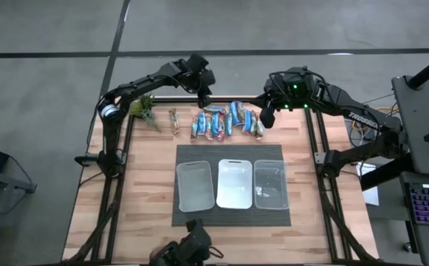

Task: Pick and place Granola Bars by type
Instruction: Put the red granola bar into the gray bin

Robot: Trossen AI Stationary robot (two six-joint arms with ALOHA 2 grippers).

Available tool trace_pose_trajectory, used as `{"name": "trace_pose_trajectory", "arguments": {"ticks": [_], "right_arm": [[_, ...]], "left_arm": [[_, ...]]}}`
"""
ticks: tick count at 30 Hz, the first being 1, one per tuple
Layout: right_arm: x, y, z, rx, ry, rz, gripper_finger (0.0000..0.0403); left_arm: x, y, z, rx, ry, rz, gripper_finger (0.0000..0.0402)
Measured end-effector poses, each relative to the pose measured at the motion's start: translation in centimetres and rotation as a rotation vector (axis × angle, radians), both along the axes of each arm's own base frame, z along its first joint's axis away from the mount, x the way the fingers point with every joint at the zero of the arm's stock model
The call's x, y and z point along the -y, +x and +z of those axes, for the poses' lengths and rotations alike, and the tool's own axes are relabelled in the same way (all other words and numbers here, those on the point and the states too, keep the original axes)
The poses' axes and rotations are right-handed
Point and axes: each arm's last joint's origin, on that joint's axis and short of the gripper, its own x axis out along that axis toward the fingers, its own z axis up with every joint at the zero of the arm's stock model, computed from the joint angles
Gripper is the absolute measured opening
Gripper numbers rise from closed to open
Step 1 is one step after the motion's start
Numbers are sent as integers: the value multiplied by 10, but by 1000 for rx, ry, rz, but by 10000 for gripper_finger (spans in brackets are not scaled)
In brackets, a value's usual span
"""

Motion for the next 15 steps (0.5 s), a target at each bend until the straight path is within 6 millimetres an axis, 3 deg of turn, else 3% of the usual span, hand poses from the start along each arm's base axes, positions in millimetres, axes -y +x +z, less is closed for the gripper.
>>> {"name": "trace_pose_trajectory", "arguments": {"ticks": [15], "right_arm": [[0, 1, -10, -23, 37, -14, 8]], "left_arm": [[-10, 7, -35, -79, -35, -81, 0]]}}
